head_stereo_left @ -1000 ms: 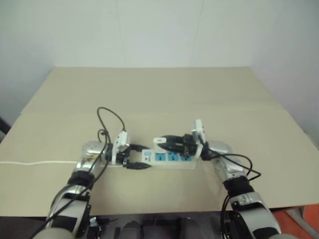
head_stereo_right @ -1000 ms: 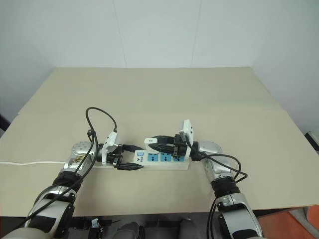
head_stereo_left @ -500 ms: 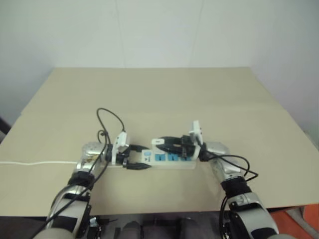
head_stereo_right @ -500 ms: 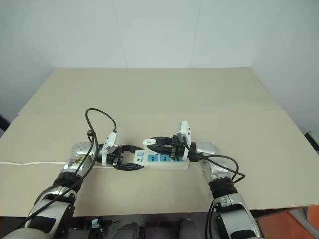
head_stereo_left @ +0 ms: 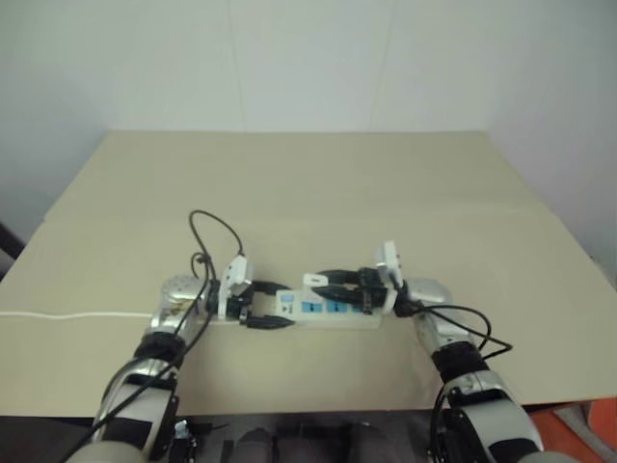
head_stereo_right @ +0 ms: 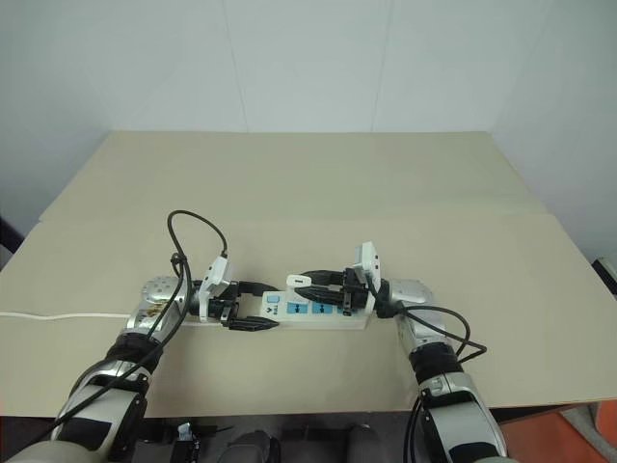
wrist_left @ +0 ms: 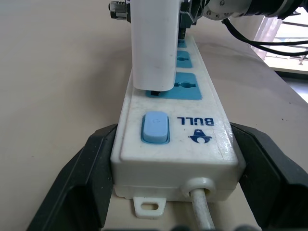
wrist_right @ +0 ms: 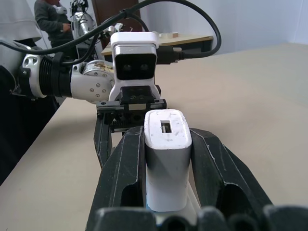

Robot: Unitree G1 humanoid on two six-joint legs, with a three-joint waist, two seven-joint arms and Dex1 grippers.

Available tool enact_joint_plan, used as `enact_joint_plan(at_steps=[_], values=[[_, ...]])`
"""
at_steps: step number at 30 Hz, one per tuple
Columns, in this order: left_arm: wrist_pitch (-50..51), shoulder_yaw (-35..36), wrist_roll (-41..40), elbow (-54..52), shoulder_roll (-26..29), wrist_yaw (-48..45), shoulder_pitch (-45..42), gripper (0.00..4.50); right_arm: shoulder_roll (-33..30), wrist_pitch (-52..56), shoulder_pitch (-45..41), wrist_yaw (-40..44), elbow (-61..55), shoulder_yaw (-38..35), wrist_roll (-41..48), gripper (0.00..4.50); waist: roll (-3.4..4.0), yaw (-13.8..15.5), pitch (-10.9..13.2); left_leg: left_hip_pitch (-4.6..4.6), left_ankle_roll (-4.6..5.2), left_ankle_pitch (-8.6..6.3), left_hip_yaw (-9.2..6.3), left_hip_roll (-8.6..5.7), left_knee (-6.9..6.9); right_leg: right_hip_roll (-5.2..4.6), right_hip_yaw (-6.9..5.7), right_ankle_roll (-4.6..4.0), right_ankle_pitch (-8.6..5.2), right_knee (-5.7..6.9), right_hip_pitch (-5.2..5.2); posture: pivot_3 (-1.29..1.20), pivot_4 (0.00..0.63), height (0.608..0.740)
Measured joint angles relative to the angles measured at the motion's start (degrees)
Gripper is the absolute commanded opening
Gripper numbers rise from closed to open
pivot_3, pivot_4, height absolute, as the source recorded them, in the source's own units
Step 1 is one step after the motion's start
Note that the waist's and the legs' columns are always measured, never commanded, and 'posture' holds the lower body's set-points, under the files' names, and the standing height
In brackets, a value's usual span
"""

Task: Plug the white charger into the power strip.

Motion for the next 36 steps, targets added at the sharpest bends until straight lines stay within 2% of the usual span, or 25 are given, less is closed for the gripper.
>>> enact_joint_plan(at_steps=[8, 19, 26, 28, 29, 36], values=[[-1.1, 0.1, 0.0, 1.2, -0.1, -0.1, -0.2, 3.26, 0.3, -6.3, -2.6, 3.0, 5.3, 0.9, -1.5, 1.12, 0.04, 0.0, -0.1, 0.15, 0.00, 0.00, 0.02, 0.00, -0.01, 0.00, 0.04, 0.00, 0.00, 0.01, 0.09, 0.00, 0.150, 0.740], [-1.0, 0.6, 0.4, 1.4, 0.3, 0.0, -0.1, 3.26, 0.1, -2.1, -6.6, 2.5, 7.5, 2.8, -5.1, 1.12, 0.05, -0.2, -0.1, 0.38, -0.01, 0.00, 0.13, 0.00, -0.01, 0.02, 0.24, -0.06, -0.04, 0.33, 0.07, 0.00, 0.150, 0.740], [-1.1, 0.6, 0.4, 1.4, 0.2, 0.2, 0.0, 3.26, 0.1, -3.5, -6.3, 2.5, 7.7, 2.7, -5.2, 1.12, 0.05, -0.3, -0.1, 0.44, -0.01, 0.00, 0.16, 0.00, -0.01, 0.02, 0.31, -0.08, -0.06, 0.34, 0.06, 0.00, 0.150, 0.740], [-1.2, 0.6, 0.4, 1.4, 0.2, 0.2, 0.0, 3.26, 0.1, -3.5, -6.3, 2.4, 7.7, 2.7, -5.2, 1.84, 0.05, -0.3, -0.1, 0.44, -0.01, 0.00, 0.16, 0.00, -0.01, 0.03, 0.32, -0.08, -0.06, 0.35, 0.06, 0.00, 0.150, 0.740], [-1.2, 0.6, 0.4, 1.4, 0.0, 0.2, 0.0, 3.26, 0.0, -3.6, -6.2, 2.3, 7.8, 3.0, -6.2, 1.99, 0.05, -0.3, -0.1, 0.44, -0.01, 0.00, 0.16, 0.00, -0.01, 0.02, 0.32, -0.08, -0.06, 0.35, 0.06, 0.00, 0.150, 0.740], [-3.2, 0.8, 0.7, 2.0, -0.6, 0.4, 0.1, 3.26, 0.3, -4.9, -5.1, 2.1, 8.2, 2.3, -6.8, 4.38, 0.03, 0.0, -0.1, 0.44, -0.02, 0.00, 0.16, -0.01, 0.00, 0.02, 0.32, -0.08, -0.06, 0.33, 0.07, 0.00, 0.150, 0.740]])
